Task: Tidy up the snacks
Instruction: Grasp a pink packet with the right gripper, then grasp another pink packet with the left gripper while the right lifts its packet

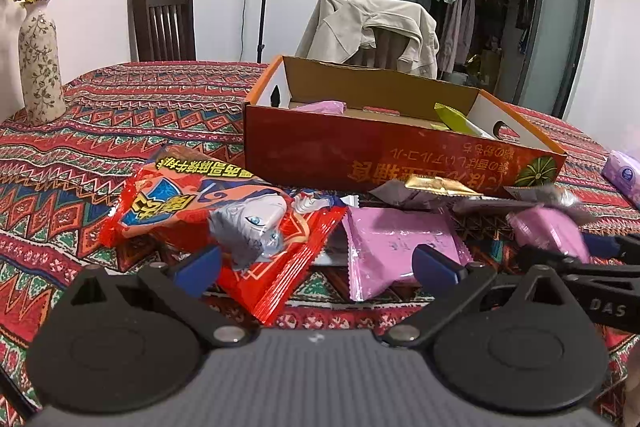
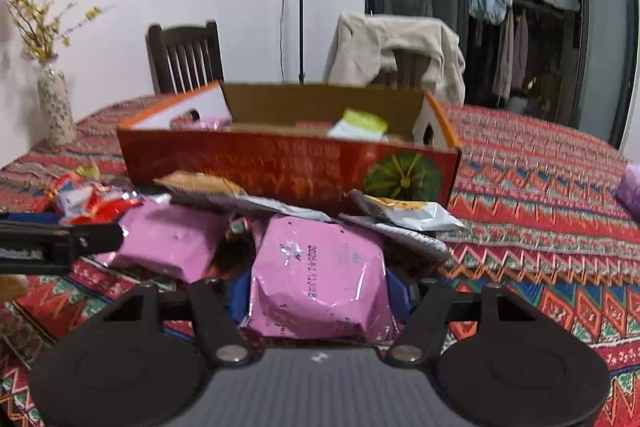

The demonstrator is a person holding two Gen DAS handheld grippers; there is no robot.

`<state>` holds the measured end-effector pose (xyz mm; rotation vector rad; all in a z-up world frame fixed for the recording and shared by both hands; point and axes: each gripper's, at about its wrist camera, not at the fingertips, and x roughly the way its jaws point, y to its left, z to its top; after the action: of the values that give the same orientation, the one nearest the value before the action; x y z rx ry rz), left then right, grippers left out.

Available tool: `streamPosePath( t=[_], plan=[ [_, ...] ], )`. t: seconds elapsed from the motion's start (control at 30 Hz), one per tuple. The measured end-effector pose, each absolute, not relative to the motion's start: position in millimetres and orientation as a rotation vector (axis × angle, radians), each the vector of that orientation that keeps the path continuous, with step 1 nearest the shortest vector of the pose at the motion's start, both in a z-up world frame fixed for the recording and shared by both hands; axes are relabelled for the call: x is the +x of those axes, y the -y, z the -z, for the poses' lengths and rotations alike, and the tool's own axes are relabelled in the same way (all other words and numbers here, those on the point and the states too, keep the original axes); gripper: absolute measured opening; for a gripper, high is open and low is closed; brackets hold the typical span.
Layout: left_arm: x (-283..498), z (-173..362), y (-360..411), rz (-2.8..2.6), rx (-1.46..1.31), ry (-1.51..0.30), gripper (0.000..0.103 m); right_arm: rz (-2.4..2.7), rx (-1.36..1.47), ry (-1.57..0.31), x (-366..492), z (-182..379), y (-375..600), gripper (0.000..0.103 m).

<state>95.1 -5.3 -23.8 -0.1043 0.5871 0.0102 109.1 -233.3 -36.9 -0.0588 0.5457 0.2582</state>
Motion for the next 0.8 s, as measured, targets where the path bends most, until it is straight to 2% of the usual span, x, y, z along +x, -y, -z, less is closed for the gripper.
streamPosePath(
  t=[0.4,0.8],
  plan=[
    [92,1,33,0.023,-0.06,-0.573,0.103,-0.265,0.031,-0.36,88,18,250,0.065],
    [130,14,67,-0.031,-0.07,-0.676,0.103,-0.214,0.139,-0.372,92,17,270,0.065]
  ],
)
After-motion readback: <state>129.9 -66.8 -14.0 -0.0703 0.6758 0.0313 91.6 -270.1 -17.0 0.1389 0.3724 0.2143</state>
